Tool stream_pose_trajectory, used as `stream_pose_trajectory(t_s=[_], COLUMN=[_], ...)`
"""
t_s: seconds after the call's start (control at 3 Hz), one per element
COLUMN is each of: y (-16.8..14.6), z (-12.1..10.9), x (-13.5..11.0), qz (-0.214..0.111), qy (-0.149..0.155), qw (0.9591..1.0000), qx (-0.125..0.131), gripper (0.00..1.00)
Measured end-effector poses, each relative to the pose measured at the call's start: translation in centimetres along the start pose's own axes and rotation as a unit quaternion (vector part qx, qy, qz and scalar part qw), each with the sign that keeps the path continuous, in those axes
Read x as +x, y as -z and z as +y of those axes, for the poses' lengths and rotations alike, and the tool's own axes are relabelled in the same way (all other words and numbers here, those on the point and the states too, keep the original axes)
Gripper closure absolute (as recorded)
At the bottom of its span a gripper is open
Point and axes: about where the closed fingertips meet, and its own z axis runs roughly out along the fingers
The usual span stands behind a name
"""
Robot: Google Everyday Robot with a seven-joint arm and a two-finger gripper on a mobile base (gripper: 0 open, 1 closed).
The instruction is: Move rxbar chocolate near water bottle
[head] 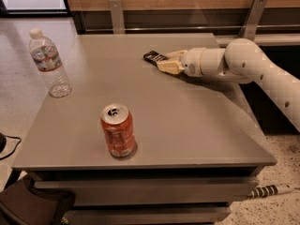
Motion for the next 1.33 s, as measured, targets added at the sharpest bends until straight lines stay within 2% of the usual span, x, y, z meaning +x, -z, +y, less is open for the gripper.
stream_pose_trajectory(t_s=[0.33,1.33], y=[-0.09,-0.04], z=[0.08,0.08], x=[-0.07,-0.18], qz=[0.0,0.0], qy=[0.0,0.0], qw=[1.0,1.0], qx=[-0.001,-0.001], gripper=[1.0,1.0])
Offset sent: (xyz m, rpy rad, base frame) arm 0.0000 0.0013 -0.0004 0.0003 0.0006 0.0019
